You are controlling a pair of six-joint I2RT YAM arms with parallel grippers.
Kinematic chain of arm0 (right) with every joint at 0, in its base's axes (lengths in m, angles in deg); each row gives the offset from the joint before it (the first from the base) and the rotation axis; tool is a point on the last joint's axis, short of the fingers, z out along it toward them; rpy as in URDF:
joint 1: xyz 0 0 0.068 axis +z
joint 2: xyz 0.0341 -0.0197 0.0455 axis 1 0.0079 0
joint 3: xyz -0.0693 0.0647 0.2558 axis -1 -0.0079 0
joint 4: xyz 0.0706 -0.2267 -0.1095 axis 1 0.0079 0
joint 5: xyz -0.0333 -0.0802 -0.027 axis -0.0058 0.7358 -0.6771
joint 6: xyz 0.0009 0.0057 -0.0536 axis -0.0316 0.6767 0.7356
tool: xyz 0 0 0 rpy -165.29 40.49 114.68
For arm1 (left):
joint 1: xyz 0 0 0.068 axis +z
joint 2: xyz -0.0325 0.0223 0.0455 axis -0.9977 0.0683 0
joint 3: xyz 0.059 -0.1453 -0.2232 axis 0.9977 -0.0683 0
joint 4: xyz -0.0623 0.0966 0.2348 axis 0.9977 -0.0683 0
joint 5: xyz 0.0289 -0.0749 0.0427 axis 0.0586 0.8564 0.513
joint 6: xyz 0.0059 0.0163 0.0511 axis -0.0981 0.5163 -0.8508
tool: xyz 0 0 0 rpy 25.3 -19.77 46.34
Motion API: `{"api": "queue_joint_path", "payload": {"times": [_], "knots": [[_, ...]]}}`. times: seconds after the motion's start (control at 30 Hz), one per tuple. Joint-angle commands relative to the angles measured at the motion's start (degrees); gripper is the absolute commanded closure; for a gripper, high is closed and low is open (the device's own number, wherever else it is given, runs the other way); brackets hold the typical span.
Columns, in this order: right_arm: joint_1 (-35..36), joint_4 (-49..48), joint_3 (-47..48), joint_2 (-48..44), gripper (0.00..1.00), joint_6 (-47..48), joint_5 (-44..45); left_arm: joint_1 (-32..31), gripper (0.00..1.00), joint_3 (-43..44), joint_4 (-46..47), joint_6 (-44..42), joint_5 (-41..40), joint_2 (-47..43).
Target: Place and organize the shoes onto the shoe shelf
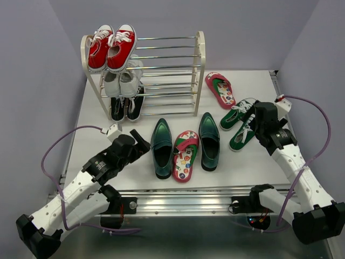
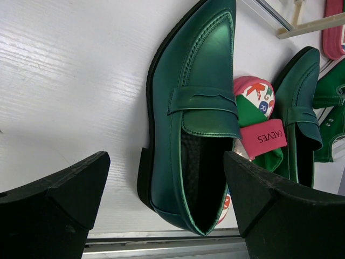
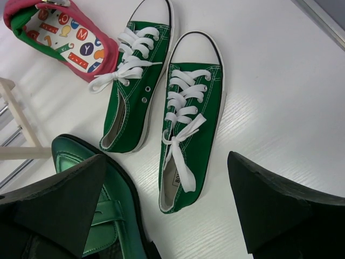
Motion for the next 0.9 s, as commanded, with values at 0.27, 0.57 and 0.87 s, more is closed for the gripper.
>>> {"api": "queue_joint_path", "payload": {"times": [0.27,0.57,0.87], "knots": [[0.08,1.05,0.84,0.5,0.0,-0.06,-4.21,0.17,0.01,2.18,-3.91,2.16,6.29,3.76],[0.08,3.16,1.02,3.58,0.0,0.74,-4.65,-2.35,0.01,3.23,-5.15,6.45,18.43,10.28],[0.08,3.24,0.14,3.93,0.0,1.35,-4.38,-11.95,0.01,9.04,-14.63,16.75,12.28,16.96]]}}
